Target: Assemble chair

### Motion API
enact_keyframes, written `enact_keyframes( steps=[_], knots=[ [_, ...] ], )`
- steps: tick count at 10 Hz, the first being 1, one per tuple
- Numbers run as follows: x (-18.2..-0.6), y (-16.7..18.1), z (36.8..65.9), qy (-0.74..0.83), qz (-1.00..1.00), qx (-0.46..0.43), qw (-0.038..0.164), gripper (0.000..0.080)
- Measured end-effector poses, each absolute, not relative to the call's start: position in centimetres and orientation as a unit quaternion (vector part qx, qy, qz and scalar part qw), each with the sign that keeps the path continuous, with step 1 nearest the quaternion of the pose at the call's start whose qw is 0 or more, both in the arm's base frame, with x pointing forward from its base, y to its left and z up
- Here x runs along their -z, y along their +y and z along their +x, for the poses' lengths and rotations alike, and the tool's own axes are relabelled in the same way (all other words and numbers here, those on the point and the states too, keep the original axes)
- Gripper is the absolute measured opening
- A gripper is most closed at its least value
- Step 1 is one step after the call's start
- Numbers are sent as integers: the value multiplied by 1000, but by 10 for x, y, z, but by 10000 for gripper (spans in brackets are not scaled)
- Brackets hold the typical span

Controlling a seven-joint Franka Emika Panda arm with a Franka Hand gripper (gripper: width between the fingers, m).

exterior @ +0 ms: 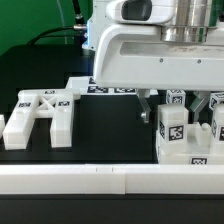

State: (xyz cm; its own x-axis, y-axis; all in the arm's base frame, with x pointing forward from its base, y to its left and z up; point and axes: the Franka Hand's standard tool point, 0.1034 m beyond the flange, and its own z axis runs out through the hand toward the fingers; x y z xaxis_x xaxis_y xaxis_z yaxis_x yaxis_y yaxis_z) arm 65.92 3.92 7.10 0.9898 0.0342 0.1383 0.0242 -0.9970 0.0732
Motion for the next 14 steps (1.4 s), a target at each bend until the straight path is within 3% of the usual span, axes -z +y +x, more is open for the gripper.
enact_keyframes(
  steps=[1, 14],
  knots=[
    [-71, 39, 659, 15, 997, -70, 36, 292],
    [-68, 46, 656, -553, 830, -69, -16, 292]
  ],
)
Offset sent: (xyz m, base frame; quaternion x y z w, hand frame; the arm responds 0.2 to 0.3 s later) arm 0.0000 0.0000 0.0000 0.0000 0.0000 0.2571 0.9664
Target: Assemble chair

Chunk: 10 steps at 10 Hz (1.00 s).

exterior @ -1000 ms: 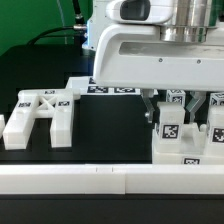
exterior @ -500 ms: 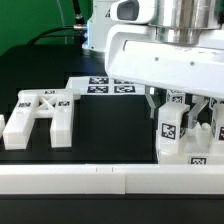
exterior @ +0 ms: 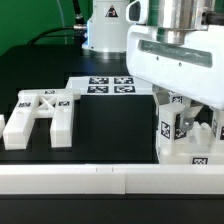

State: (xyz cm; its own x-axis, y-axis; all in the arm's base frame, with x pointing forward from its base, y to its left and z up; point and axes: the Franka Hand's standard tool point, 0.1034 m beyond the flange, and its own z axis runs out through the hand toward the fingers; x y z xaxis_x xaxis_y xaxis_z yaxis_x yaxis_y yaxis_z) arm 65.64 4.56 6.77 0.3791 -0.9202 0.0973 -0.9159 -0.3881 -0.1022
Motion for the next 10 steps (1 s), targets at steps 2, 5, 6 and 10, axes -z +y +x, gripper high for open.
enact_keyframes(
  steps=[2, 5, 6, 10],
  knots=[
    [-68, 45, 656, 602, -795, 67, 22, 292],
    [-68, 45, 657, 588, -806, 68, 21, 296],
    [-70, 43, 658, 569, -819, 70, 21, 495],
    [-71, 41, 660, 394, -916, 77, 7, 648]
  ],
)
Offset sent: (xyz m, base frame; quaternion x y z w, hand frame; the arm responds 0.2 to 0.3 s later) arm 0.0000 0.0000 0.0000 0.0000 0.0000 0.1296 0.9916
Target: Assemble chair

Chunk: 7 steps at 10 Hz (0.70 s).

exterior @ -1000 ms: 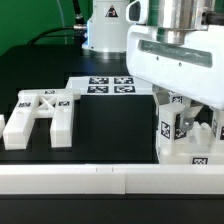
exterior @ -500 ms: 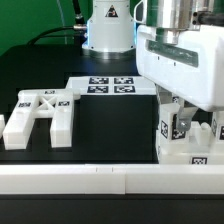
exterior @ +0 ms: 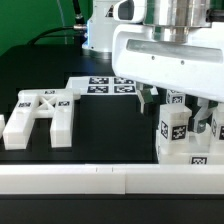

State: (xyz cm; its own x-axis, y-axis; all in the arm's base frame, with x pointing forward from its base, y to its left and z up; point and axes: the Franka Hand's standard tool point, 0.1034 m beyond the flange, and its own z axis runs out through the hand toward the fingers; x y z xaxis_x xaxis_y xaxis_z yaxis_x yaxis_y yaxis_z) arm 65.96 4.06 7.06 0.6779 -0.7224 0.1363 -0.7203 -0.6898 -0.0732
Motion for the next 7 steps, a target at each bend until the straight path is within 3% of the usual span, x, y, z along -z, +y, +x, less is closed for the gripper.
enact_keyframes(
  steps=[7],
  knots=[
    [-70, 42, 659, 170, -982, 77, -16, 648]
  ],
)
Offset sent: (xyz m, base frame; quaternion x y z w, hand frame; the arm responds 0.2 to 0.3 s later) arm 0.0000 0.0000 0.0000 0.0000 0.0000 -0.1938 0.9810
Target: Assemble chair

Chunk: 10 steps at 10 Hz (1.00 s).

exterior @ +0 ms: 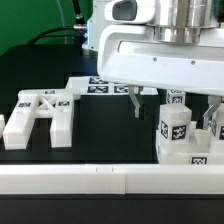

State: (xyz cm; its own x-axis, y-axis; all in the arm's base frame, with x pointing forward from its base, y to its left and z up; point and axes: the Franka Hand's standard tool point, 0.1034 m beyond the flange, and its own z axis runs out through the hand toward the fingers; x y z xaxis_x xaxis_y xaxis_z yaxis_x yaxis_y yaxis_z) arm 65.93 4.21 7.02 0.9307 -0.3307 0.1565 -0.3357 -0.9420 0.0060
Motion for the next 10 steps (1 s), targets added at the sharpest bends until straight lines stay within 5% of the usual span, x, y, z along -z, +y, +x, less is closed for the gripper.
enact_keyframes(
  steps=[5, 6, 7, 8, 10],
  knots=[
    [-70, 40, 659, -23, 997, -73, 33, 648],
    [-70, 40, 659, 10, 997, -72, 38, 535],
    [-70, 40, 659, 14, 997, -72, 38, 535],
    [-70, 40, 659, 14, 997, -72, 38, 353],
    [-72, 40, 660, 10, 997, -74, 37, 294]
  ],
)
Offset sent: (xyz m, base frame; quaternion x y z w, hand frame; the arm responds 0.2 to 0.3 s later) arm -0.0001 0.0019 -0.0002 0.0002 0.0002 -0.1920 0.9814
